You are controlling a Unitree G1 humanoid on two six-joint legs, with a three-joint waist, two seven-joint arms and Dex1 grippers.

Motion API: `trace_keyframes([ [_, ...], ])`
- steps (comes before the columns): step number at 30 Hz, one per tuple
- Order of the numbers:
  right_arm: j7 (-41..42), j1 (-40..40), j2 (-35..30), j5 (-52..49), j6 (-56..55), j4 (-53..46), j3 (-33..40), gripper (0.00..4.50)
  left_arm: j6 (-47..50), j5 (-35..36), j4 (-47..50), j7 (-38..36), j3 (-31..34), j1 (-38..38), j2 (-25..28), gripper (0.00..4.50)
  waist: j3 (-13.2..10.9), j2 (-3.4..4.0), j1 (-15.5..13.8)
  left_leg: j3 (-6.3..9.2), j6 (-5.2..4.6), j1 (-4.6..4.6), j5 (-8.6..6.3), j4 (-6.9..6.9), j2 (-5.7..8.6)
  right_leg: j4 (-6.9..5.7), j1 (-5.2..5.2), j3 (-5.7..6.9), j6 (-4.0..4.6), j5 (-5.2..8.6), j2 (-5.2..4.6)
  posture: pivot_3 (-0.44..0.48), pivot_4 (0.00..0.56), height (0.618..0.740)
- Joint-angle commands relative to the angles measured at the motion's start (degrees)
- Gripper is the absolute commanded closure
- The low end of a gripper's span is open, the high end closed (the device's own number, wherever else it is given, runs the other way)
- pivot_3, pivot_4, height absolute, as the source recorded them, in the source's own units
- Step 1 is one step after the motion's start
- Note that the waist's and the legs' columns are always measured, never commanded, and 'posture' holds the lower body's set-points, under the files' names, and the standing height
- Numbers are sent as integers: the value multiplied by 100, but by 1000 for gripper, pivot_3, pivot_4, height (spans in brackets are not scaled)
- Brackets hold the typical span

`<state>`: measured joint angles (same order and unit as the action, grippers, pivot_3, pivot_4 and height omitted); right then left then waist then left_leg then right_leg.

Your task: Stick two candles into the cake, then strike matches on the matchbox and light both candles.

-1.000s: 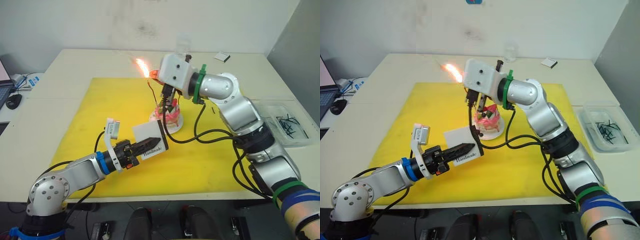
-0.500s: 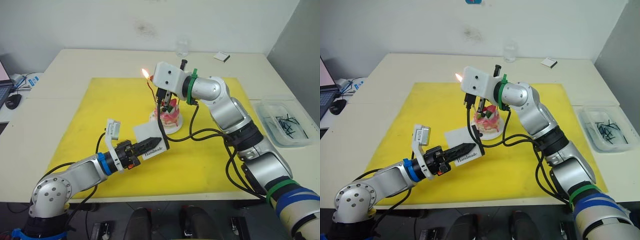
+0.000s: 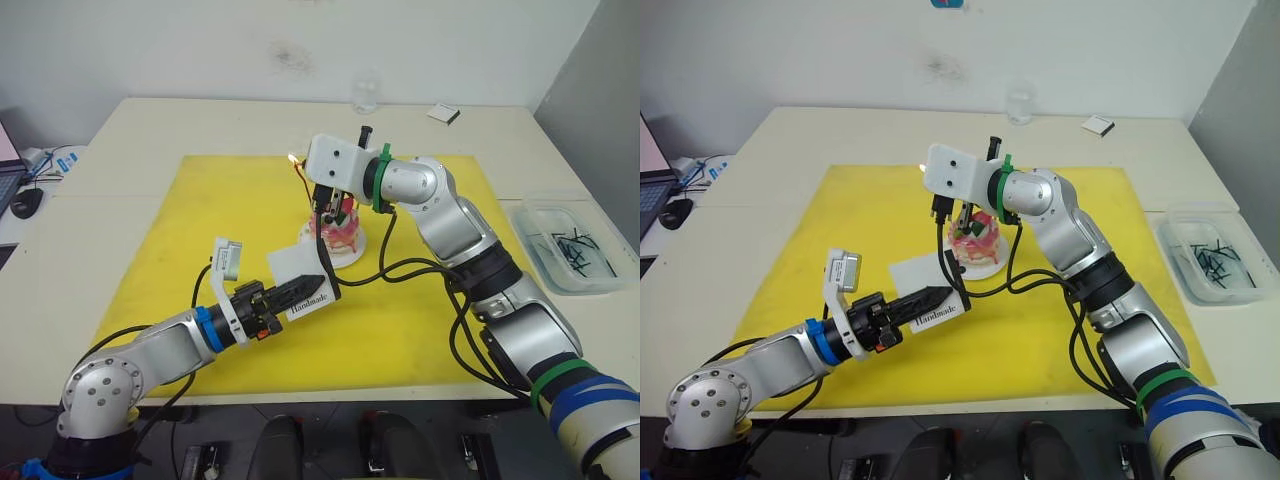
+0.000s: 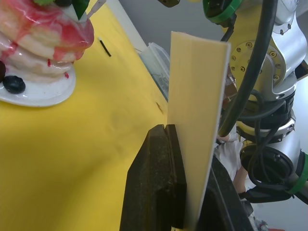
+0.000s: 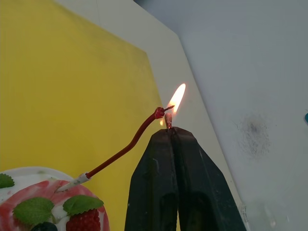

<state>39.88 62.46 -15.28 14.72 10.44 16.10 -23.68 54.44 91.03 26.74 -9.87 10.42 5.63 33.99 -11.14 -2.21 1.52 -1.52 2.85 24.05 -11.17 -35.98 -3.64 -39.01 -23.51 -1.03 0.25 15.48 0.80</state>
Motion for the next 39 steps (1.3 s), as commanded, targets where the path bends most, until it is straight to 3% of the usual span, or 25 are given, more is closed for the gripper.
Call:
trace_keyframes([
  [1,-16,137,12,26,-89,-124,125,4481,-120,131,242,10,-17,1,-6,4500,0,0,0,0,0,0,0,0,0,0,0,0,0,0,0,0,150,740],
  [14,-96,226,44,-3,-69,-174,218,4481,-117,181,190,35,-42,74,22,4500,0,0,0,0,0,0,0,0,1,0,0,-1,0,0,0,0,150,740],
  [26,-56,220,-322,-118,356,-1473,775,4481,-98,171,131,-44,-120,129,26,4500,0,0,-2,1,0,1,0,1,0,1,0,2,0,0,0,0,150,740],
  [31,-231,126,-635,-233,285,-1757,1265,4481,-68,160,136,-87,-163,155,33,4500,0,0,-10,0,0,0,0,1,1,1,0,1,0,0,-1,0,150,740],
  [35,-365,-431,-1164,-358,250,-1995,1818,4481,-19,13,172,-237,-283,184,52,4500,1,-1,-68,-1,0,2,0,1,5,8,5,1,0,1,-5,0,150,740],
  [39,-662,-1120,-1642,-614,1101,-2279,2890,4481,-13,2,227,-314,-385,185,41,4500,0,-1,-88,-13,0,2,0,-1,7,6,2,-11,-1,0,-9,0,150,740],
])
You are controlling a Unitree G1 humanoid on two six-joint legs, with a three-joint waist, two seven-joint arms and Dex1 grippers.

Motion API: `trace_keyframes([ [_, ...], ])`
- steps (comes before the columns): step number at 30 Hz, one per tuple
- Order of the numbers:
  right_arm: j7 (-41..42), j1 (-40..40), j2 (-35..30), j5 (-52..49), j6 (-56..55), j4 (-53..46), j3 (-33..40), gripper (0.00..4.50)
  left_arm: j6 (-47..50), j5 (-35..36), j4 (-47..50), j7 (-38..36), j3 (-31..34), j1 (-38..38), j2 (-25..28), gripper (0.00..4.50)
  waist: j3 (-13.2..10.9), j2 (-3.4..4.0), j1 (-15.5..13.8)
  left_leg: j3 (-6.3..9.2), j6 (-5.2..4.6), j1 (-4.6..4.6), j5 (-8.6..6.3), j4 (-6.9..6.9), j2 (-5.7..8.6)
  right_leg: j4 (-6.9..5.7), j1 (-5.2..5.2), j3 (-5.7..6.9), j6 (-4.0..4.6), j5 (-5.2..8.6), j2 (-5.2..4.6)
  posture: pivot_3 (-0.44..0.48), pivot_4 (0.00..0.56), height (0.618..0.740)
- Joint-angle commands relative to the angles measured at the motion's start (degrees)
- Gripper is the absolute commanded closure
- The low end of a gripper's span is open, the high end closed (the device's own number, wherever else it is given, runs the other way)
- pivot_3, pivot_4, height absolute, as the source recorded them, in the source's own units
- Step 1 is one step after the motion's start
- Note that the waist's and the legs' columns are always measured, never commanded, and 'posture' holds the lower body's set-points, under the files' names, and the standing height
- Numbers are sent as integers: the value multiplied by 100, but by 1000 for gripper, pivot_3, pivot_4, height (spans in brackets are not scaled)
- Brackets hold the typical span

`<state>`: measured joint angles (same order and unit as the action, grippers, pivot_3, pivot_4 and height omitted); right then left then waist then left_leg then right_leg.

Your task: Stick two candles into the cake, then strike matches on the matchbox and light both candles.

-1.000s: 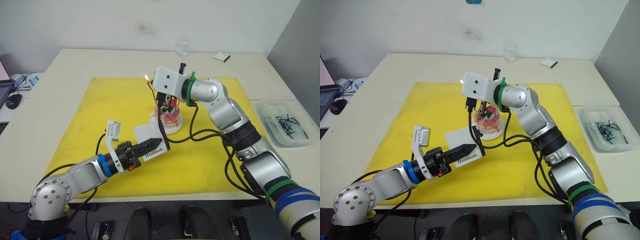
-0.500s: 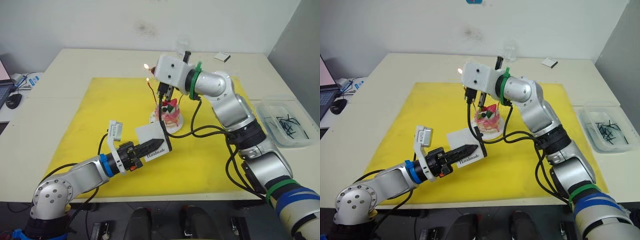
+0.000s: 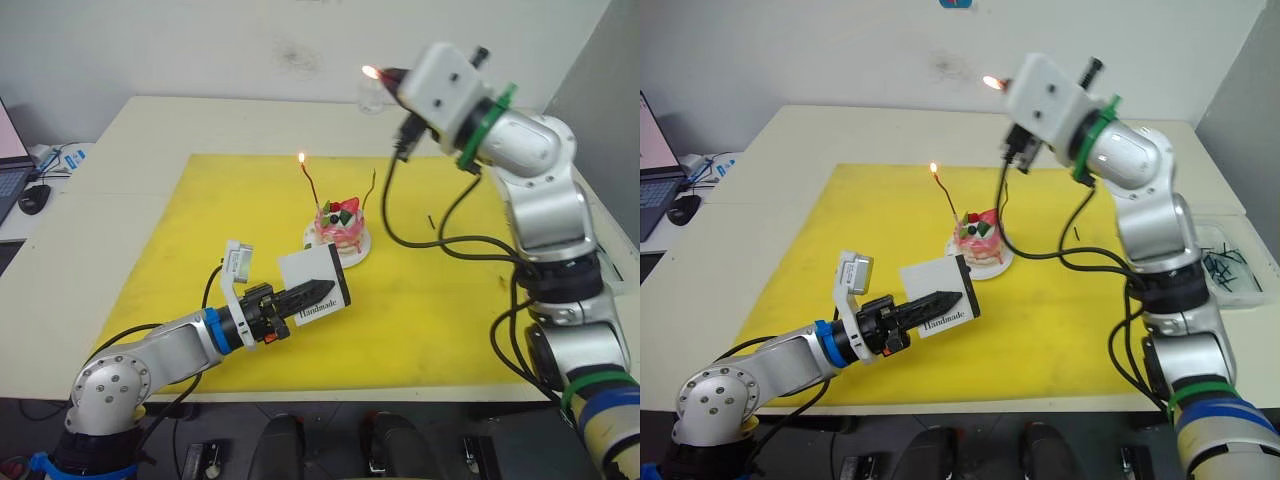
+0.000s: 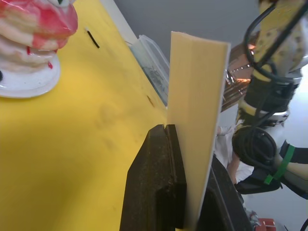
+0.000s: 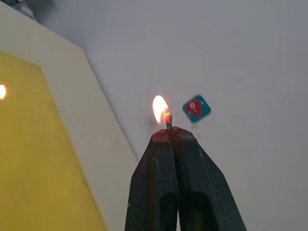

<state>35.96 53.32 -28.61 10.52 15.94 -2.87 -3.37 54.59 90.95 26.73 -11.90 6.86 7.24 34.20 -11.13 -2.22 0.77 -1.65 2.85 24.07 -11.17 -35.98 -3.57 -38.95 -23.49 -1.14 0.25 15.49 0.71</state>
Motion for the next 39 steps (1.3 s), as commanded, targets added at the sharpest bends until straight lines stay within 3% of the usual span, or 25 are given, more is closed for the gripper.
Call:
trace_keyframes([
  [1,-365,-376,-381,-270,1018,-424,1143,4481,-30,1,217,-134,-49,26,20,4500,0,0,-31,1,0,0,0,0,0,0,0,1,0,0,0,0,150,740],
  [6,-1150,-1175,-567,-333,2845,-227,2340,4481,-25,-73,125,-247,-221,135,-65,4500,0,0,-56,2,0,-2,0,1,3,0,1,3,1,0,0,0,150,740],
  [12,-1622,-1784,-622,-418,3366,180,2680,4481,-51,-309,61,-377,-405,267,-183,4500,1,11,40,-5,-1,-11,0,3,-1,-5,-1,-8,2,0,12,0,150,740],
  [17,-1842,-2220,-758,-491,2928,535,2733,4481,-72,-290,146,-337,-373,167,-235,4500,1,11,78,-7,-1,-8,0,4,3,-3,-1,-11,1,1,18,0,150,740],
  [20,-1894,-2325,-725,-669,2829,609,2766,3886,-89,-241,256,-289,-346,44,-219,4500,1,11,104,-12,-1,-10,0,3,5,-4,-1,-19,0,1,20,0,150,740],
  [26,-1916,-2373,-853,-833,2500,579,2688,1681,-117,-170,303,-227,-263,-46,-172,4500,1,11,97,-9,-1,-11,0,1,6,-4,1,-15,-2,-1,22,0,150,740],
  [30,-1882,-2272,-869,-896,1575,437,2555,228,-130,-133,352,-180,-240,-93,-175,4500,1,11,103,-14,-1,-9,0,2,9,-2,0,-20,-3,0,22,0,150,740],
  [31,-1765,-2157,-750,-1061,1280,460,2516,35,-127,-136,351,-187,-236,-102,-170,4500,1,11,106,-15,-1,-10,0,3,9,-2,-1,-22,-3,0,22,0,150,740],
  [34,-784,-2009,-172,-2077,1219,345,2232,35,-111,-159,307,-214,-239,-80,-163,4500,1,11,149,-17,-1,-18,0,2,-1,-4,1,-26,-5,-2,23,0,150,740],
  [39,-589,-2192,456,-2392,976,523,1832,35,-101,-184,217,-233,-239,41,-167,4500,0,12,87,9,-1,-18,0,4,-7,-7,8,1,-3,-2,25,0,150,740],
])
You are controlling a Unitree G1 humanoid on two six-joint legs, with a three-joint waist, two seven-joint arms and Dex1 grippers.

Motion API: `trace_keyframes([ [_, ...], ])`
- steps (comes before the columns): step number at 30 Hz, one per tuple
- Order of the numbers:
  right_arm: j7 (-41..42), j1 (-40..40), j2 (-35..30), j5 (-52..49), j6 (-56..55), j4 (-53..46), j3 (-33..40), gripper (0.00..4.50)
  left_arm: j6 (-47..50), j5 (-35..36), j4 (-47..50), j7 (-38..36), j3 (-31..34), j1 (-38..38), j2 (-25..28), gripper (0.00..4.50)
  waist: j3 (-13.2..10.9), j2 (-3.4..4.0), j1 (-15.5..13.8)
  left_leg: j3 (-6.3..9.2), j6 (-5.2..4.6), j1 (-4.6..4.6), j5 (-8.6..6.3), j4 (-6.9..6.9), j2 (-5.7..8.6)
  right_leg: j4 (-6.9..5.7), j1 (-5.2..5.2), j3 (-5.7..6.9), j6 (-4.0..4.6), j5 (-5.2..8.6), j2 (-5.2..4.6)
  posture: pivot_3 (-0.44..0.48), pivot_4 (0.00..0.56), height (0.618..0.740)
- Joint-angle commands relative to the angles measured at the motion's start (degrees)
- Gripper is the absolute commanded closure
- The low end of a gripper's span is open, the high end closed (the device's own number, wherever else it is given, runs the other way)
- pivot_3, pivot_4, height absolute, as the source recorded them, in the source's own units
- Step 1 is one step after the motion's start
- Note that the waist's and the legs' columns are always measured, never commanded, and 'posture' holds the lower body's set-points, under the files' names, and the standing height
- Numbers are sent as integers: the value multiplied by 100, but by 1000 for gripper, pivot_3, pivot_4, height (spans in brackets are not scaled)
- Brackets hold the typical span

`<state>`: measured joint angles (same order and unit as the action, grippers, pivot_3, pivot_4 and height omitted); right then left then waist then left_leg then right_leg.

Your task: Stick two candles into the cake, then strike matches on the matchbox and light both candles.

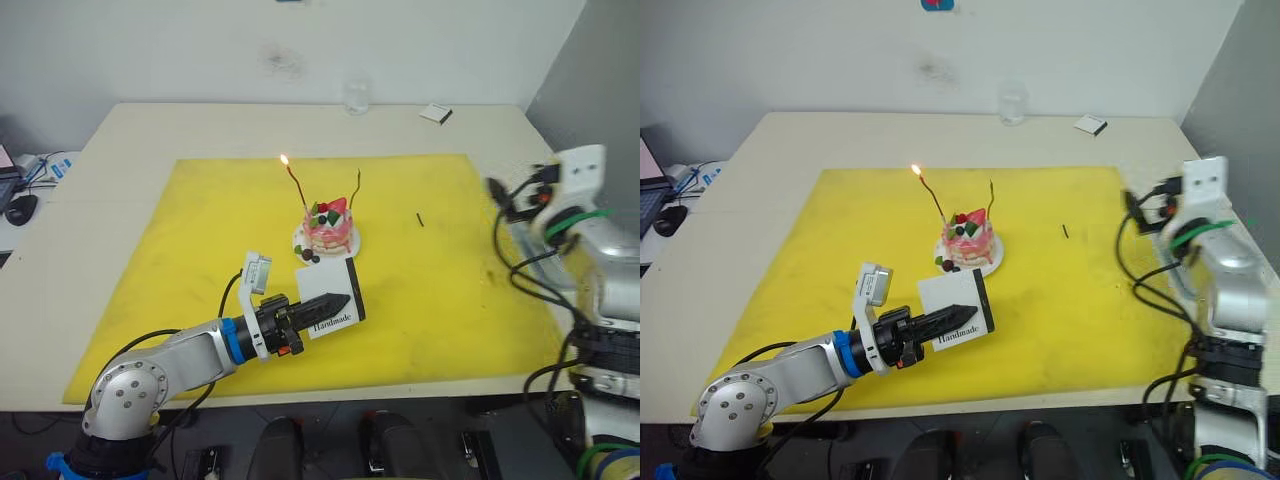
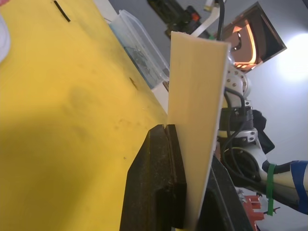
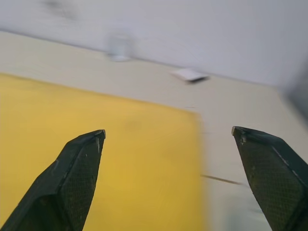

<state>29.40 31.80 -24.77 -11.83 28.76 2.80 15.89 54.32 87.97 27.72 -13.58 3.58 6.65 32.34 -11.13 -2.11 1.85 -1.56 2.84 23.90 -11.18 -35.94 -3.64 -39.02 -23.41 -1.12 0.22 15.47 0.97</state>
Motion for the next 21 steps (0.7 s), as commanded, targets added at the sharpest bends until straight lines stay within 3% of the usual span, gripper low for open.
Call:
trace_keyframes([
  [1,24,-61,156,-125,-414,-18,-180,35,-75,127,111,-52,95,112,17,4500,-1,2,-39,0,0,6,0,0,4,2,-2,3,0,0,0,0,150,740],
  [5,-441,-114,730,188,-767,440,-695,35,-67,182,192,21,114,84,38,4500,-1,1,-29,-12,0,15,0,-3,11,12,-2,-11,-3,2,-8,0,150,740],
  [11,-1190,199,1226,295,-1265,1667,-651,35,-89,298,322,149,167,-24,90,4500,-1,2,-28,-12,1,12,0,-4,12,6,-3,-11,-6,-1,-9,0,150,740],
  [14,-1257,358,1291,374,-1568,2096,-783,601,-106,379,360,214,196,-52,122,4500,-1,2,-19,-14,0,8,0,-6,13,5,-2,-13,-6,-3,-6,0,150,740],
  [16,-1237,454,1302,484,-1701,2334,-921,1263,-116,413,402,241,215,-97,153,4500,-1,2,-17,-14,0,6,0,-6,14,4,-1,-13,-6,-3,-5,0,150,740],
  [21,-1292,628,1334,618,-1943,2868,-1018,1263,-174,503,510,333,220,-199,197,4500,-1,1,-7,-12,0,4,0,-4,7,4,-2,-12,-5,-3,-4,0,150,740],
])
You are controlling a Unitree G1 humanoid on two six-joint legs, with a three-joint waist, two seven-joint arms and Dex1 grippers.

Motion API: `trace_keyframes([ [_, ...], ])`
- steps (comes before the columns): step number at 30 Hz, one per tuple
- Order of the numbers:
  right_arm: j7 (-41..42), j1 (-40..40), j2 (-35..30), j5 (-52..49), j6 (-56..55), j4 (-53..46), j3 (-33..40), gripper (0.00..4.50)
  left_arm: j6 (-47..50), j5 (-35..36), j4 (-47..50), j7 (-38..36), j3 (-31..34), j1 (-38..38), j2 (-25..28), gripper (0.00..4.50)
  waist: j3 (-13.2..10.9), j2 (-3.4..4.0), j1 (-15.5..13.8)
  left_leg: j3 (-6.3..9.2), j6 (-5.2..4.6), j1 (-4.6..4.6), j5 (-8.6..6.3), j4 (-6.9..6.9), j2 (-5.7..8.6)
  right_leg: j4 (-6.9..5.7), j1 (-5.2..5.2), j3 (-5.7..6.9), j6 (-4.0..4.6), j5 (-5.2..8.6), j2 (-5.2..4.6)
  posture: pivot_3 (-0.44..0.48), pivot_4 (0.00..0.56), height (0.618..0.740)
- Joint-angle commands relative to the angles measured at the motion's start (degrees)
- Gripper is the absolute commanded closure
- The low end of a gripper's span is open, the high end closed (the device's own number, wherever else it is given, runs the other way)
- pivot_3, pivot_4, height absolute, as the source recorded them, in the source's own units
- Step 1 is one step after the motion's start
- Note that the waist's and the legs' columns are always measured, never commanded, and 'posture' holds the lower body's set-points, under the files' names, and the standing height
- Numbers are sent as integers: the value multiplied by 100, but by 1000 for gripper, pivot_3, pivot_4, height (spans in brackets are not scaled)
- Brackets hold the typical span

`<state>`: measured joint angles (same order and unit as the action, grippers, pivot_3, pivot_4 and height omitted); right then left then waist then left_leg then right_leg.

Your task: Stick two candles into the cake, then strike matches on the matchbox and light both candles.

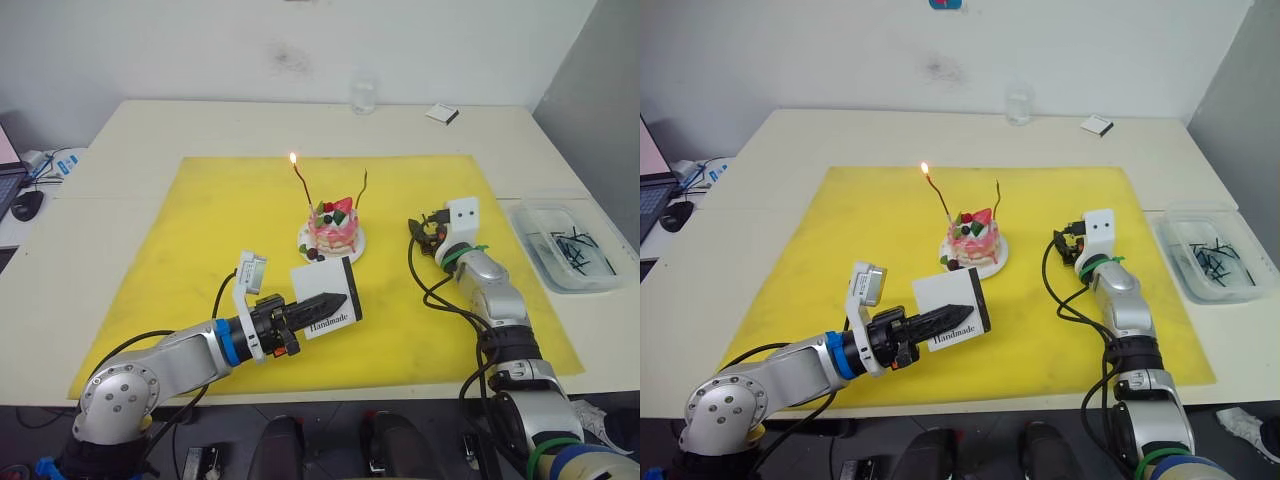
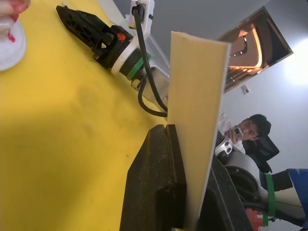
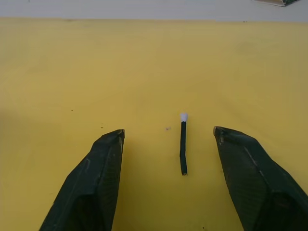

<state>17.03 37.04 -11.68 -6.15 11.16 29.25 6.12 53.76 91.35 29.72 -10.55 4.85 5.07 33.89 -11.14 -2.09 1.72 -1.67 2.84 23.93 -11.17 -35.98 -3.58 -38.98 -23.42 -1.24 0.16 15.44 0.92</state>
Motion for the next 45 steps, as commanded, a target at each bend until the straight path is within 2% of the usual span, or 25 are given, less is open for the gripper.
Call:
trace_keyframes([
  [1,-105,127,38,58,-199,318,-25,1263,-139,180,335,51,88,-67,49,4500,1,-1,11,0,0,-2,0,0,-1,0,1,-1,1,-1,0,0,150,740],
  [5,-232,224,90,-5,-237,582,51,1263,-204,248,409,123,74,-125,79,4500,1,-2,18,-1,0,-14,0,-3,-1,-1,11,-4,7,-6,-1,0,150,740],
  [7,-272,263,111,-60,-243,696,112,1665,-223,267,421,148,67,-133,83,4500,2,-3,17,1,-1,-15,1,-6,-2,-1,12,-2,8,-11,-1,0,150,740],
  [10,-270,302,108,-90,-319,875,170,2567,-251,282,424,162,54,-140,101,4500,2,-3,16,1,-4,-15,3,-10,0,-1,14,-3,11,-18,-1,0,150,740],
  [15,-221,382,83,-31,-433,1094,139,4469,-280,297,417,172,33,-128,122,4500,4,-6,16,-2,-6,-16,5,-11,2,0,15,-7,9,-21,0,0,150,740],
  [22,-140,343,80,-52,-465,1053,133,4469,-282,264,373,144,13,-92,115,4500,5,-7,16,-1,-6,-16,5,-11,0,0,15,-7,8,-21,0,0,150,740],
  [25,75,250,-50,-66,-393,697,88,4469,-283,258,355,142,13,-85,112,4500,5,-7,12,-1,-6,-16,5,-11,0,1,15,-7,9,-21,0,0,150,740],
  [29,532,-45,-338,-138,349,-286,-90,4469,-283,268,345,139,28,-90,126,4500,4,-6,-6,-1,-6,-9,5,-7,1,4,11,-5,11,-18,0,0,150,740],
  [33,895,-583,-674,-507,1499,-1745,-91,4469,-290,261,344,134,61,-111,154,4500,4,-6,-29,4,-5,0,3,4,-1,5,4,4,3,-3,-3,0,150,740],
  [37,1569,-1449,-1194,-1005,2361,-3427,-224,4469,-306,267,357,131,75,-142,170,4500,3,-5,-35,4,-4,5,2,16,-3,7,-2,6,4,2,-8,0,150,740],
  [41,1878,-1768,-1430,-1384,2630,-4074,-188,4469,-298,281,332,115,61,-112,194,4500,2,-4,16,2,-3,-3,2,14,-2,3,-3,2,6,3,-10,0,150,740],
  [45,1983,-1865,-1518,-1492,2702,-4226,-246,4469,-275,276,248,69,32,-11,219,4500,2,-4,4,7,-4,-9,3,11,-3,0,-1,8,12,-1,-7,0,150,740],
])
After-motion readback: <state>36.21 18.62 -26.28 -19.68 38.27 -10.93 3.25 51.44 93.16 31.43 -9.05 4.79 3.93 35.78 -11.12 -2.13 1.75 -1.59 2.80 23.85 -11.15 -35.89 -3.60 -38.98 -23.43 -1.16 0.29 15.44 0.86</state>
